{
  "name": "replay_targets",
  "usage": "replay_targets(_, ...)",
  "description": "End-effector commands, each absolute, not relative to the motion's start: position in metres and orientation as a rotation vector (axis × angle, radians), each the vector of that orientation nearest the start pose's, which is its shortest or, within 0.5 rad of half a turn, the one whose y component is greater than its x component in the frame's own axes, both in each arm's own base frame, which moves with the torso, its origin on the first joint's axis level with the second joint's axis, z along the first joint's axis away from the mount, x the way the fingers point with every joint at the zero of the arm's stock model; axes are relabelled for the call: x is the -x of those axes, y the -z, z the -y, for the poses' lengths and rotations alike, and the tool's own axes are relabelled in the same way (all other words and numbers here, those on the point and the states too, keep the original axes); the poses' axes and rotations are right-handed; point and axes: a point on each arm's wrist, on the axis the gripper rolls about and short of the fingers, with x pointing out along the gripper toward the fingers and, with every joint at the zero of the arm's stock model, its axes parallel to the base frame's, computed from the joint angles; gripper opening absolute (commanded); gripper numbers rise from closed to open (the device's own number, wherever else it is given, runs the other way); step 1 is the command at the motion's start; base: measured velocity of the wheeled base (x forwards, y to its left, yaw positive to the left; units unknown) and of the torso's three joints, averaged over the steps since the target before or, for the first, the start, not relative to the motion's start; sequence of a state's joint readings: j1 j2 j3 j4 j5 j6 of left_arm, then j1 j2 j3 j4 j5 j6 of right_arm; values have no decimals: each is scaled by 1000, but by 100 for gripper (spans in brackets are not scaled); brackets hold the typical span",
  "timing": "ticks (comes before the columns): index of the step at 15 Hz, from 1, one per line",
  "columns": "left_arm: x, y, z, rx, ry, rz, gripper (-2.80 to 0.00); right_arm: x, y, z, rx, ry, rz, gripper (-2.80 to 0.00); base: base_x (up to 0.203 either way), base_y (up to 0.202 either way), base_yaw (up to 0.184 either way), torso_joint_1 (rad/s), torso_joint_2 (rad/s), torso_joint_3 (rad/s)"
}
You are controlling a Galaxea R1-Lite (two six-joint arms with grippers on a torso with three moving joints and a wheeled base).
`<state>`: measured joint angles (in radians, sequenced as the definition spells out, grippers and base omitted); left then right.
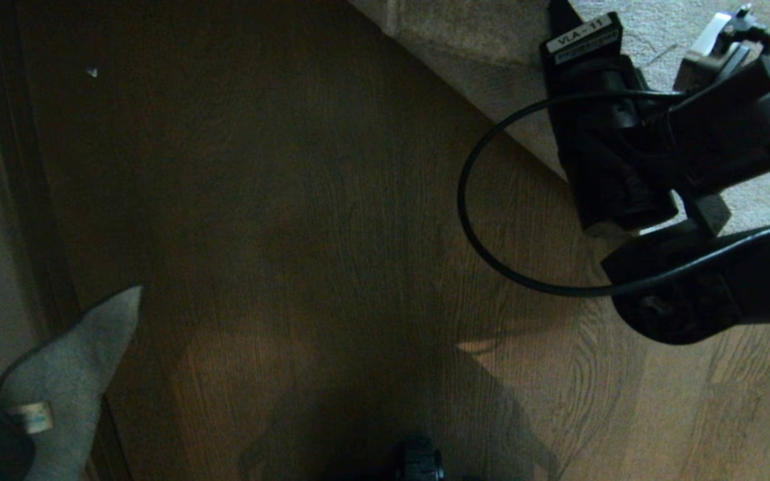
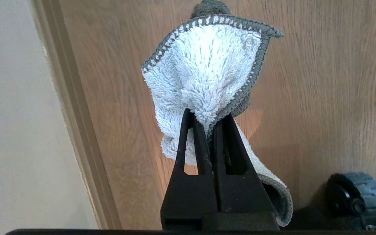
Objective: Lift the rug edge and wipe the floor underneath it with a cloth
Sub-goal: Wipe the floor under the carpet with a rag
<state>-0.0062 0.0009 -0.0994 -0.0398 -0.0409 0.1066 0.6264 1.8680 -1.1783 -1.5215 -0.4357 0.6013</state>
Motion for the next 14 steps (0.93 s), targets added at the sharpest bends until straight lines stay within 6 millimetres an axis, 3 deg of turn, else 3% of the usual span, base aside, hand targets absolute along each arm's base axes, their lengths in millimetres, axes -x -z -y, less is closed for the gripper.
replay_targets(1, 32, -112, 1, -111, 40, 144, -280, -274, -313, -186, -1021, -409, 703, -280, 0, 0, 0, 0, 0, 0)
replay_targets(8, 13, -153, 1, -113, 49, 88, -280, -276, -310, -188, -1018, -407, 693, -280, 0, 0, 0, 0, 0, 0)
replay_targets(14, -59, -188, 5, -104, 116, 56, -280, -281, -306, -191, -1013, -406, 685, -280, 0, 0, 0, 0, 0, 0)
